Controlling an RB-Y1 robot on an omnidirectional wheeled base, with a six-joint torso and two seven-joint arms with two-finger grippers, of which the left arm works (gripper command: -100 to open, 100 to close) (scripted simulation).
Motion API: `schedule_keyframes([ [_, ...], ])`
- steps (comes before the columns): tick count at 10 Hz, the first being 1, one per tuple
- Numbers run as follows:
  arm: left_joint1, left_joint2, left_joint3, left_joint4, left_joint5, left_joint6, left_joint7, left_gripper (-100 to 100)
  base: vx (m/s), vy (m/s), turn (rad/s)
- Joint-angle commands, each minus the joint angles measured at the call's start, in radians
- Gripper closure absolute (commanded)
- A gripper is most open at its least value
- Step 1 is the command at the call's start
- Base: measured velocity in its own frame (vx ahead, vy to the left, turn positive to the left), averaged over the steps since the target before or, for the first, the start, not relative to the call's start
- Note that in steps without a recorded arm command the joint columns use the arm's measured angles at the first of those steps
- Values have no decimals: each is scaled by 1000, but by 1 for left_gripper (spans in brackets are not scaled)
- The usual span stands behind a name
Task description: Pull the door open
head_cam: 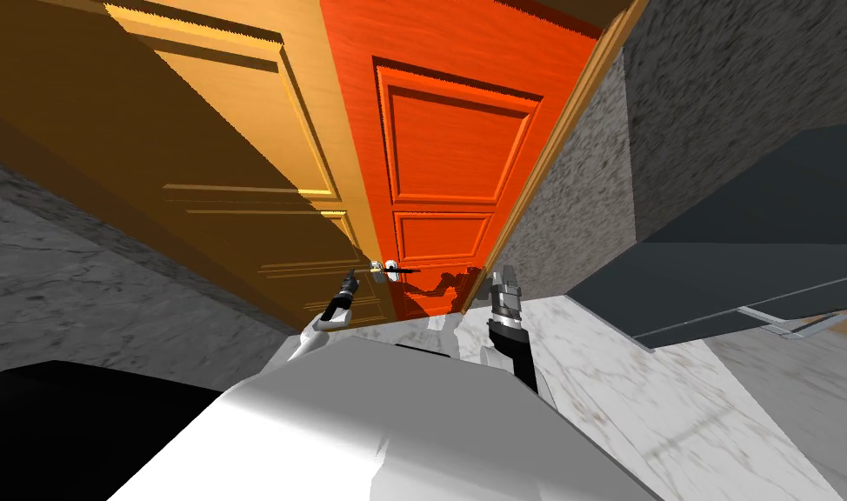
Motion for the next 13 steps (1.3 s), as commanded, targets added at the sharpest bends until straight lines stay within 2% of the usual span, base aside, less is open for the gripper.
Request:
schedule_keyframes([
  [1,-5,12,-6,19,4,-20,16,-100,177,62,-184],
  [2,-15,7,-18,17,4,-25,20,-100,179,-14,-214],
  [3,-16,6,-11,22,3,-20,14,-100,80,-15,-27],
  [4,-16,6,-11,22,3,-20,14,100,-19,1,41],
  [9,-16,6,-11,22,3,-20,14,100,-13,2,-7],
  [10,0,22,-6,24,6,-20,22,100,-99,17,-28],
  [13,19,45,-20,16,10,-24,42,100,-181,3,-80],
])
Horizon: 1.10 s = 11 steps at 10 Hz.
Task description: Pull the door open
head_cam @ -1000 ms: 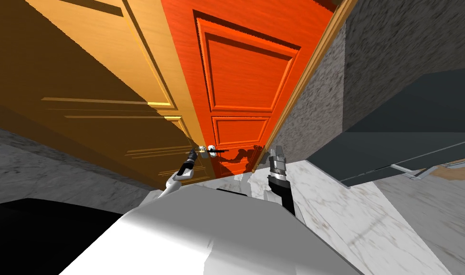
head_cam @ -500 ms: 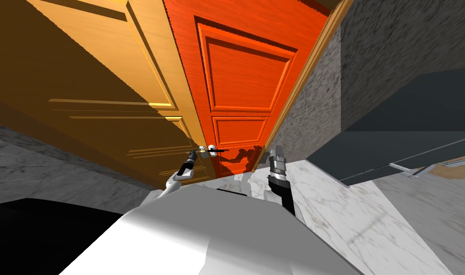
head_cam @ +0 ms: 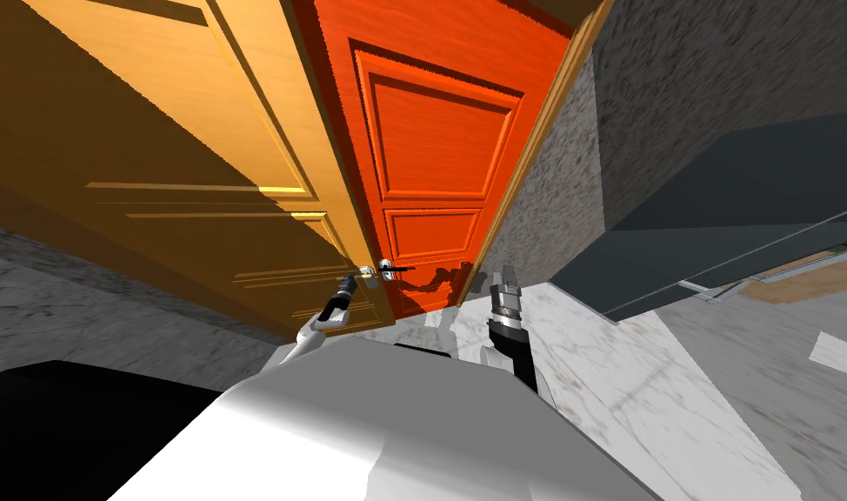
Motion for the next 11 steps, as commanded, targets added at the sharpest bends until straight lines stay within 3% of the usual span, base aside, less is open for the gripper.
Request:
schedule_keyframes([
  [1,22,12,-8,-11,2,3,12,100,-228,-23,-123],
  [6,39,43,-86,-49,0,-10,61,100,-228,52,-158],
  [7,43,40,-72,-49,2,-3,54,100,-104,34,-45],
  [11,79,74,-116,-73,4,-30,89,100,-189,27,-117],
])
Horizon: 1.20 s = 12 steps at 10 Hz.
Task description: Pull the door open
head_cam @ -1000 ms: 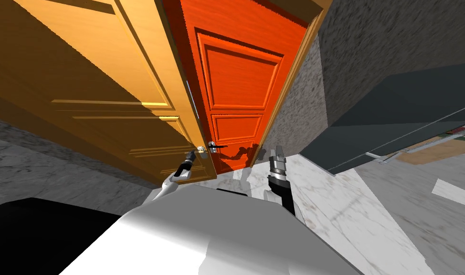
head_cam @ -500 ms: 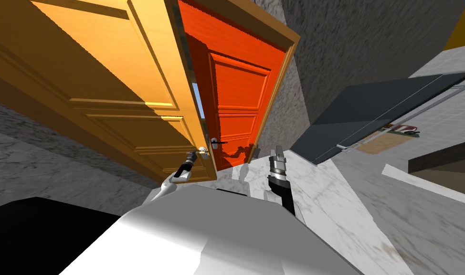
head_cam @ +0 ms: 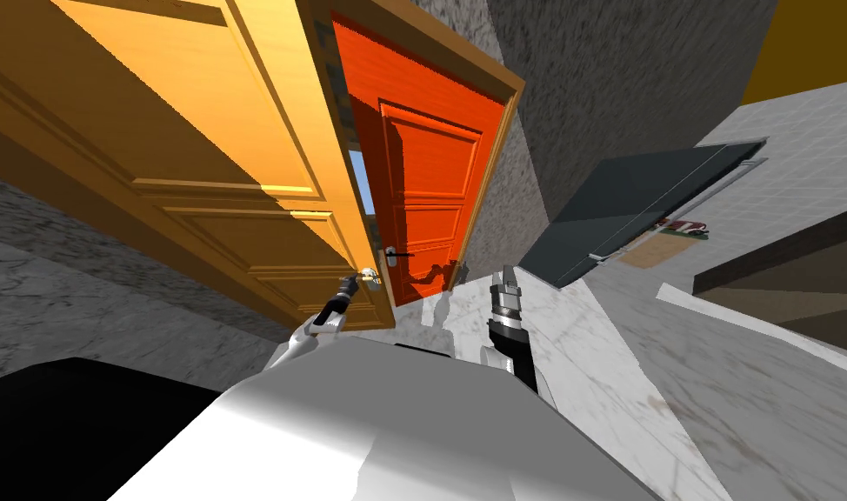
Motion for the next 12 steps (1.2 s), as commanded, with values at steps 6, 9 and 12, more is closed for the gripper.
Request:
schedule_keyframes([
  [6,53,50,-63,-36,3,-42,51,100,-223,70,-134],
  [9,116,87,-92,-63,7,-91,83,100,-207,53,-182],
  [12,168,120,-114,-87,11,-134,110,100,-208,51,-153],
])
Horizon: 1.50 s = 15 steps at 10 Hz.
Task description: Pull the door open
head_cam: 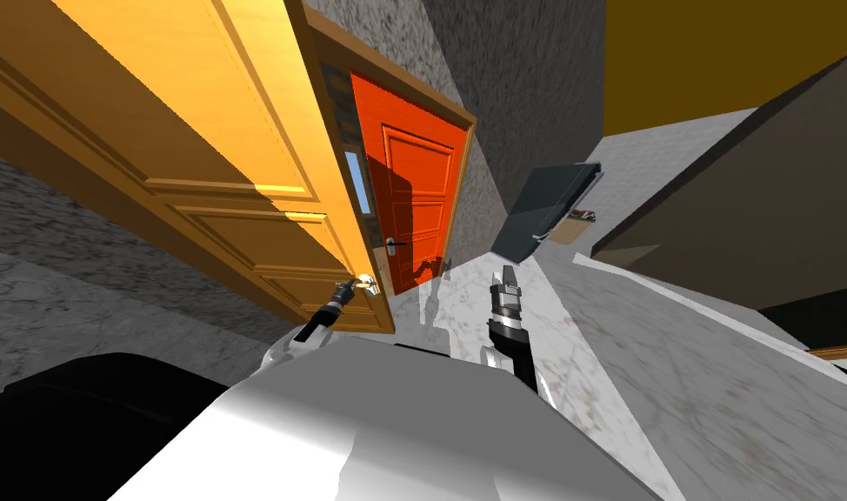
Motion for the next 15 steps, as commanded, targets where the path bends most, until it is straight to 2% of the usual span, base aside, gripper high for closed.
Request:
schedule_keyframes([
  [1,25,12,-20,-9,-1,-30,14,100,-200,44,-108],
  [2,42,22,-27,-17,1,-43,23,100,-209,74,-129],
  [3,26,21,-17,1,1,-36,19,100,-98,35,-24],
  [4,45,36,-30,2,2,-61,32,100,-169,32,-139],
  [12,119,109,-75,-3,9,-171,84,100,-204,56,-142],
  [13,115,107,-63,0,11,-159,79,100,-98,25,-14],
  [14,127,118,-72,7,10,-183,89,100,-133,40,-129],
  [15,129,121,-74,9,9,-189,91,100,-194,68,-133],
])
